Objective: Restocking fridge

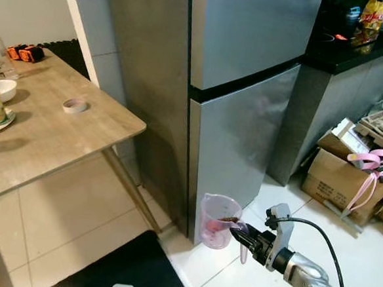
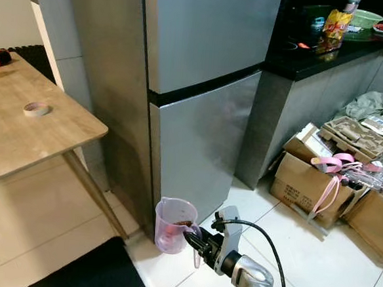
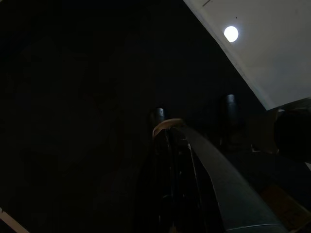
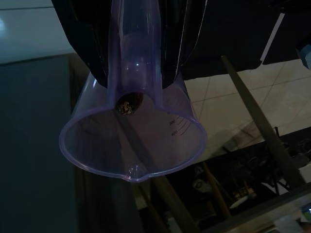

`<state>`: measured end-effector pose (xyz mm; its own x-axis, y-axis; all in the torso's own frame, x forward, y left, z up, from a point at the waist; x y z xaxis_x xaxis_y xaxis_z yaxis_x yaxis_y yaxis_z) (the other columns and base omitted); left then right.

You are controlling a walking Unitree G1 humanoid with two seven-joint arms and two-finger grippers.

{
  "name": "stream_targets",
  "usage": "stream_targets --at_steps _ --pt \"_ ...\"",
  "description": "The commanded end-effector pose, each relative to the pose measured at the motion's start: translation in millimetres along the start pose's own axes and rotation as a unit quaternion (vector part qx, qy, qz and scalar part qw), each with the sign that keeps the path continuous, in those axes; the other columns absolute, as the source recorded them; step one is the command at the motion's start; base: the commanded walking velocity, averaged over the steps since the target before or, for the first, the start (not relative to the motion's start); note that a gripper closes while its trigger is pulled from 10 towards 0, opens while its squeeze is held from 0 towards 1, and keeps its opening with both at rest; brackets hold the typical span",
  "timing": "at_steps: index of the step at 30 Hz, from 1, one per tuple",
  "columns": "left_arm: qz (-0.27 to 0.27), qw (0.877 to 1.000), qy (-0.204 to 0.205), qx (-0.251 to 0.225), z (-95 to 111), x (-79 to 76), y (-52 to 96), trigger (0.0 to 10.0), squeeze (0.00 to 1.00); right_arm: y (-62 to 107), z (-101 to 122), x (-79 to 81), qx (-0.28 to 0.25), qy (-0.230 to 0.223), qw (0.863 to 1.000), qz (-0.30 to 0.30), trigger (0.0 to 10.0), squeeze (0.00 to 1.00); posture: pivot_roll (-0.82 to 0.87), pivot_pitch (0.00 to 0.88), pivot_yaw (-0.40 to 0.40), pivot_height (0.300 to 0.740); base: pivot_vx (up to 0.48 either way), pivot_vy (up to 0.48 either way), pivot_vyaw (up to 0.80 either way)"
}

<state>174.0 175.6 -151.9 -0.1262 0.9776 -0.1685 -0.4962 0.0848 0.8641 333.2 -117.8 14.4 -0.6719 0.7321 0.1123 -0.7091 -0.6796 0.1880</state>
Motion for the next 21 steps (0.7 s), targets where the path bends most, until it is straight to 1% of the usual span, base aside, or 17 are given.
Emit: stream_targets --at_steps 1,21 --pt "-0.003 1.0 -0.004 0.003 -1.2 -1.7 -0.2 10.0 0.0 -0.8 1.0 0.8 -0.007 0.0 1.0 -0.003 10.0 0.0 -0.09 0.0 0.023 0.74 0.311 0.0 0.0" --pt "-0.005 1.0 -0.007 0.003 -0.9 -2.1 -0.2 10.0 0.0 -0.9 2.2 1.1 -0.013 -0.002 1.0 -0.002 10.0 0.0 -0.09 0.0 0.024 0.74 0.312 0.0 0.0"
Point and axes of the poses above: a point about 5 cm out from each wrist's last joint towards the gripper, its own y axis pointing back from the gripper into the wrist, its own z axis along the axis of the wrist's last joint, x = y × z, the point moved 6 cm from there along -y, pointing out of the wrist towards the gripper, and after that the axes turned 10 degrees about y, right-handed, at the moved point
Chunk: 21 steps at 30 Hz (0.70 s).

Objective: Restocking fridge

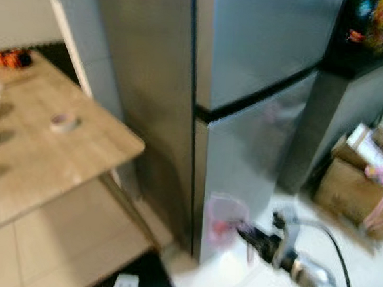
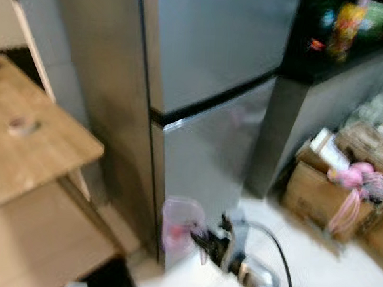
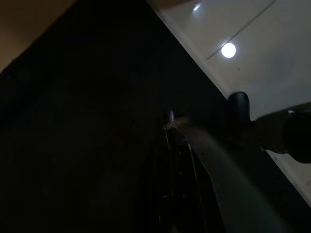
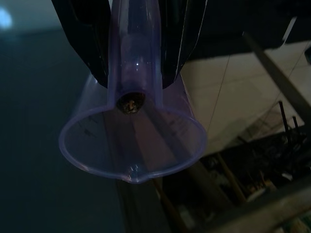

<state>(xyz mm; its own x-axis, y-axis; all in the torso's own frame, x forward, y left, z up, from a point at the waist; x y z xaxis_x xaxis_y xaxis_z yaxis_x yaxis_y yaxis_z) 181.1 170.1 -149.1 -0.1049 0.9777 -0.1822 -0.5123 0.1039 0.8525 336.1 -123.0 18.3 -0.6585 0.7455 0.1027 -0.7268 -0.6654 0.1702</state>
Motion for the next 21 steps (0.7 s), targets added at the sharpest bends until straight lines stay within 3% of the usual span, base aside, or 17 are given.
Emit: stream_targets --at_steps 1,9,19,21 --pt "0.008 1.0 0.002 0.011 -7.5 5.2 1.6 10.0 0.0 -2.8 -2.0 6.6 -0.003 -0.005 1.0 0.008 10.0 0.0 -0.09 0.0 0.024 0.74 0.285 0.0 0.0" --pt "0.005 1.0 0.017 0.01 -7.4 4.6 1.6 10.0 0.0 -3.1 -1.7 7.1 -0.003 -0.005 1.0 0.01 10.0 0.0 -0.09 0.0 0.024 0.74 0.071 0.0 0.0" --pt "0.002 1.0 0.012 0.009 -5.5 5.7 1.8 10.0 0.0 -2.4 -1.1 16.1 -0.01 -0.011 0.999 0.045 10.0 0.0 -0.09 0.0 0.023 0.74 0.0 -0.464 0.0" --pt "0.002 1.0 0.011 0.008 -4.4 5.7 1.7 10.0 0.0 0.4 1.0 23.2 -0.018 -0.018 0.996 0.081 10.0 0.0 -0.09 0.0 0.024 0.74 0.0 -0.461 0.0"
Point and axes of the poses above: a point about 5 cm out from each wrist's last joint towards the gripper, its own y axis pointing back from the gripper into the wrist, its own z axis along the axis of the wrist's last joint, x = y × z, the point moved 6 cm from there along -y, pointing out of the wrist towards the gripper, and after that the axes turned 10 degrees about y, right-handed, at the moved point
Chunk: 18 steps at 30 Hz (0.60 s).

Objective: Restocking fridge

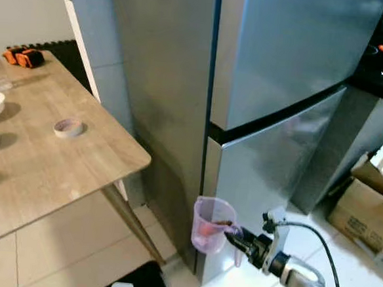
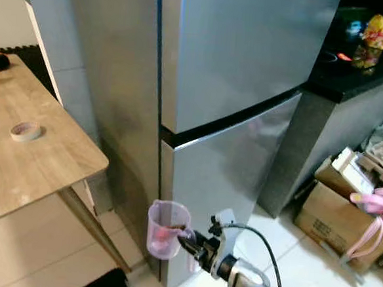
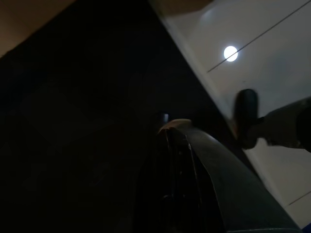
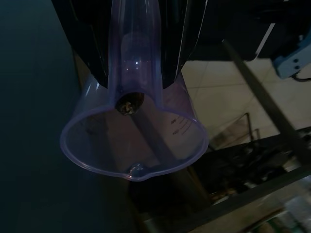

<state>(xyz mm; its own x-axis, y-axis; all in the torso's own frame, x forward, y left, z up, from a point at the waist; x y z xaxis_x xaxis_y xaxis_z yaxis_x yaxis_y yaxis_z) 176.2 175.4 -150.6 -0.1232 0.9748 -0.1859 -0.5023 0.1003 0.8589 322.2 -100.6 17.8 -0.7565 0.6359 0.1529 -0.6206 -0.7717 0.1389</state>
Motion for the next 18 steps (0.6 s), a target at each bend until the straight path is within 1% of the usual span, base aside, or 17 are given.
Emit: stream_targets --at_steps 1,2,5,6,7,18 --pt "-0.002 1.0 0.001 0.002 -0.3 -0.5 -0.2 10.0 0.0 6.6 4.3 1.5 -0.015 -0.006 1.0 0.02 10.0 0.0 -0.09 0.0 0.024 0.74 0.0 -0.461 0.0" --pt "-0.002 1.0 0.001 0.002 -0.1 -0.6 -0.2 10.0 0.0 8.2 4.6 4.8 -0.015 -0.007 0.999 0.037 10.0 0.0 -0.09 0.0 0.024 0.74 0.0 -0.461 0.0" --pt "-0.002 1.0 0.001 0.002 0.0 -0.7 -0.2 10.0 0.0 9.2 4.6 6.7 -0.015 -0.007 0.999 0.047 10.0 0.0 -0.09 0.0 0.024 0.74 0.0 -0.461 0.0" --pt "-0.001 1.0 0.003 0.0 0.8 -0.5 -0.3 10.0 0.0 11.9 4.0 9.9 -0.012 -0.005 0.998 0.064 10.0 0.0 -0.09 0.0 0.024 0.74 0.0 -0.289 0.0" --pt "-0.001 1.0 0.003 0.0 0.8 -0.5 -0.3 10.0 0.0 11.9 4.0 9.9 -0.012 -0.005 0.998 0.064 10.0 0.0 -0.09 0.0 0.024 0.74 0.0 -0.289 0.0" --pt "0.013 1.0 0.01 -0.013 5.4 3.9 0.0 10.0 0.0 18.5 8.4 12.0 -0.015 -0.009 0.996 0.09 10.0 0.0 -0.09 0.0 0.025 0.74 0.0 0.0 0.0"
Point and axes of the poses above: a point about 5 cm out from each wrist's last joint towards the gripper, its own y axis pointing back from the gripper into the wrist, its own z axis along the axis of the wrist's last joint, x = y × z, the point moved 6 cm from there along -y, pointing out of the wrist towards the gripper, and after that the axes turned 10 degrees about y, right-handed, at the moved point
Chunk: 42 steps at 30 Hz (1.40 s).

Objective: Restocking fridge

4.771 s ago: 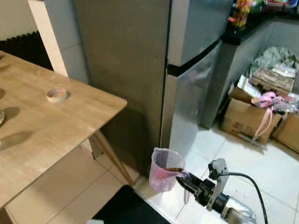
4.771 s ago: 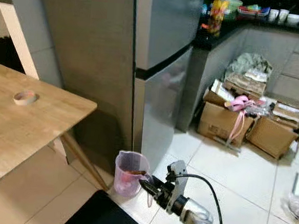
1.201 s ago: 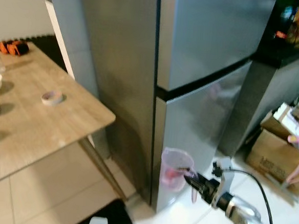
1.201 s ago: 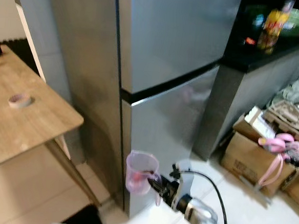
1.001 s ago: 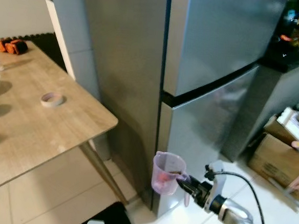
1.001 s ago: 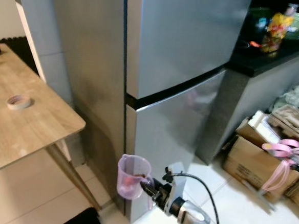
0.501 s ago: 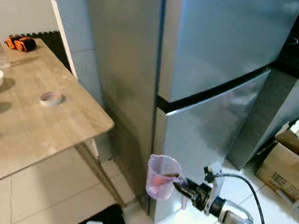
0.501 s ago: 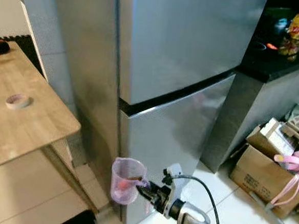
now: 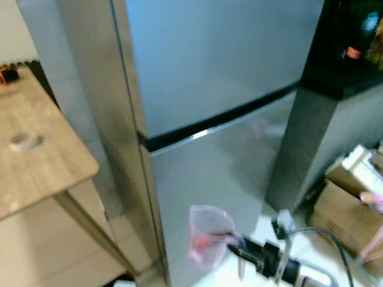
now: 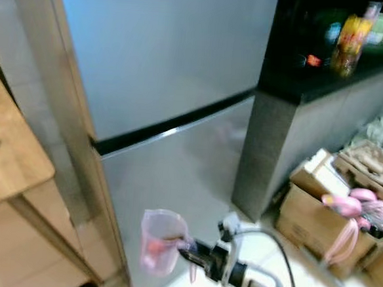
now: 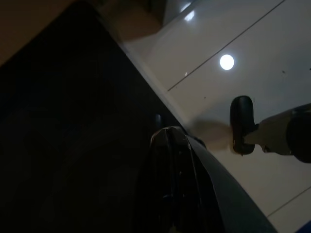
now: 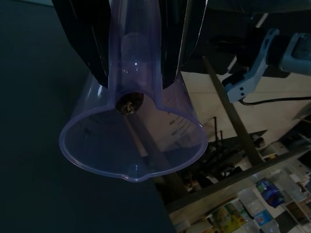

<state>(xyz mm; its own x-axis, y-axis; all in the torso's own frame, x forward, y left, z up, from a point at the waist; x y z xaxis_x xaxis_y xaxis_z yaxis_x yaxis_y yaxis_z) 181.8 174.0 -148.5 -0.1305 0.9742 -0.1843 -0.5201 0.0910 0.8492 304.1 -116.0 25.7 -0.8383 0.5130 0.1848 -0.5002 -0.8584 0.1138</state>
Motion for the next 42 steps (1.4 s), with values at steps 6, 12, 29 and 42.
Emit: stream_targets --at_steps 6,12,29,42 --pt "0.036 0.997 0.047 -0.05 22.2 18.3 2.2 10.0 0.0 -4.1 7.0 6.0 -0.018 -0.002 1.0 0.02 10.0 0.0 -0.09 0.0 0.023 0.74 0.0 0.0 0.0" --pt "0.022 0.963 0.143 -0.227 123.5 39.8 17.3 10.0 1.0 -2.9 6.9 5.8 -0.015 -0.002 1.0 0.019 10.0 0.0 -0.08 0.0 0.021 0.74 0.0 0.0 0.0" --pt "-0.15 0.892 0.162 -0.394 223.0 43.7 68.3 10.0 1.0 4.6 2.0 -1.0 -0.009 -0.013 1.0 -0.007 10.0 0.0 -0.08 0.0 0.026 0.74 0.0 0.0 0.0" --pt "-0.424 0.793 0.004 -0.437 274.8 -25.7 134.5 10.0 1.0 11.0 -6.3 0.7 0.003 -0.026 1.0 -0.007 10.0 0.0 -0.09 0.0 0.021 0.74 0.0 0.0 0.0"
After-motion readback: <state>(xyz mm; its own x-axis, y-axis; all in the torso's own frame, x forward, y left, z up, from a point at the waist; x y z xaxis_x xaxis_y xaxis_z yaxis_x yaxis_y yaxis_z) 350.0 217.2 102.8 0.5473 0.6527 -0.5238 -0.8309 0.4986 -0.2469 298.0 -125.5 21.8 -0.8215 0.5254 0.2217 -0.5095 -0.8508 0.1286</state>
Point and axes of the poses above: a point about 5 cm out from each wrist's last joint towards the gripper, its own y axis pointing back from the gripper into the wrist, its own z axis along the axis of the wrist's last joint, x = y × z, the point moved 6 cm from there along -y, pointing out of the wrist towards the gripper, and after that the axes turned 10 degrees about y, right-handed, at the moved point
